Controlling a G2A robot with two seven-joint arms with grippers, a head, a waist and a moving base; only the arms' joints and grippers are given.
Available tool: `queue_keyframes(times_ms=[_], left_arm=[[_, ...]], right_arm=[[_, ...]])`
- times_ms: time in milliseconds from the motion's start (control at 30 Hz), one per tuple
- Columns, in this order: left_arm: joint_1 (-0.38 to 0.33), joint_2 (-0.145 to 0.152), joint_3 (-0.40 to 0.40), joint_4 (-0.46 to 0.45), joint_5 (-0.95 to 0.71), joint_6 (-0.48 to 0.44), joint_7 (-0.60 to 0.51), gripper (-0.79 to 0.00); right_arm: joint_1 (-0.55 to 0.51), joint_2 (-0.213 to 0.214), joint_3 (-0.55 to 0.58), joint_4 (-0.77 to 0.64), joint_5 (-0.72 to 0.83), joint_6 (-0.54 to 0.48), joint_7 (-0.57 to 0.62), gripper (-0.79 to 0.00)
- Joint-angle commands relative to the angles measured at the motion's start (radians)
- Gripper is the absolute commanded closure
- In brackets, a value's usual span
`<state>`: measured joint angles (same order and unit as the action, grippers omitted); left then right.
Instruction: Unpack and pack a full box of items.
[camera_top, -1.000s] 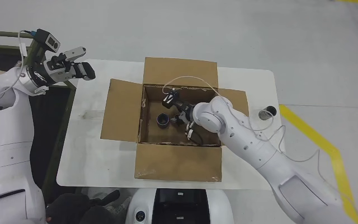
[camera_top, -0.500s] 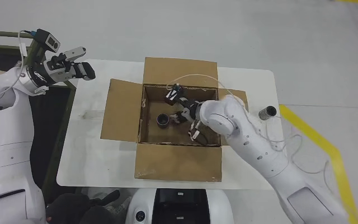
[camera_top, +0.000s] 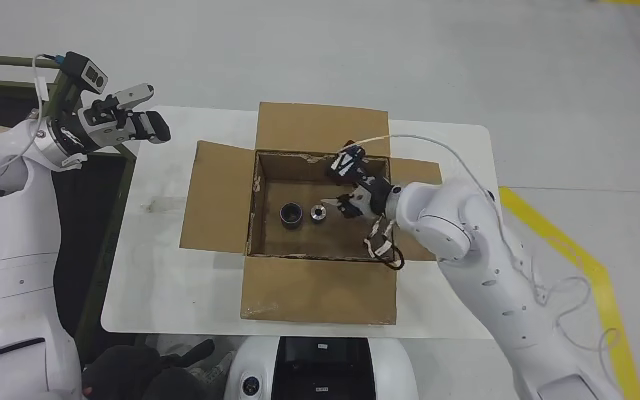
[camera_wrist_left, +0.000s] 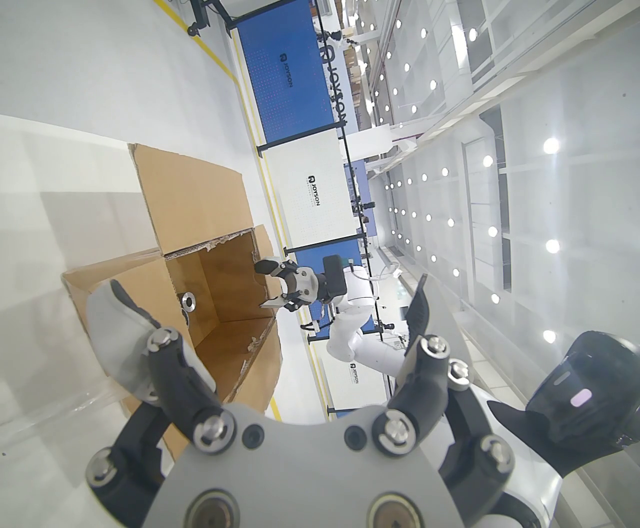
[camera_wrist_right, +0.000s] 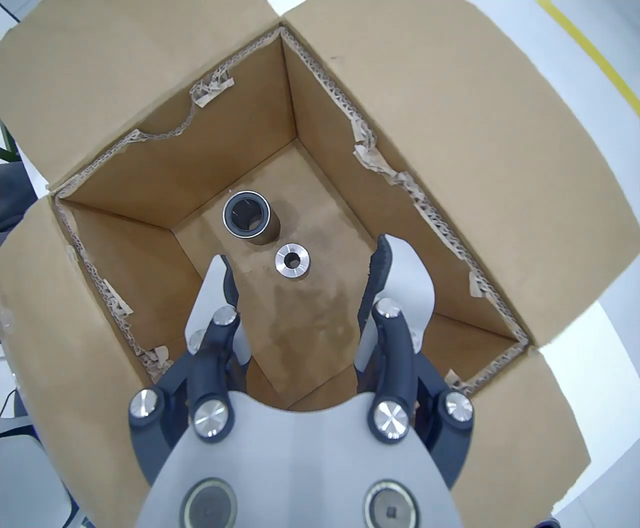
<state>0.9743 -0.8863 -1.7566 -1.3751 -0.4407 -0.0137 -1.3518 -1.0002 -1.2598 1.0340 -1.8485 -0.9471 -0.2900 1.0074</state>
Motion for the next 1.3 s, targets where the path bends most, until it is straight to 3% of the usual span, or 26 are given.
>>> queue_keyframes(times_ms=[0, 533, 933, 1267], left_arm=[[0.000, 0.000, 0.000, 0.000, 0.000, 0.000, 0.000, -0.785], [0.000, 0.000, 0.000, 0.000, 0.000, 0.000, 0.000, -0.785], [0.000, 0.000, 0.000, 0.000, 0.000, 0.000, 0.000, -0.785], [0.000, 0.000, 0.000, 0.000, 0.000, 0.000, 0.000, -0.785]], right_arm=[[-0.034, 0.009, 0.052, -0.028, 0.009, -0.004, -0.016, -0.539], [-0.249, 0.066, 0.404, -0.130, 0.071, -0.016, -0.080, -0.582], [-0.310, 0.088, 0.543, -0.032, 0.085, 0.003, -0.129, -0.573], [-0.328, 0.105, 0.607, 0.038, 0.048, 0.019, -0.127, -0.616]])
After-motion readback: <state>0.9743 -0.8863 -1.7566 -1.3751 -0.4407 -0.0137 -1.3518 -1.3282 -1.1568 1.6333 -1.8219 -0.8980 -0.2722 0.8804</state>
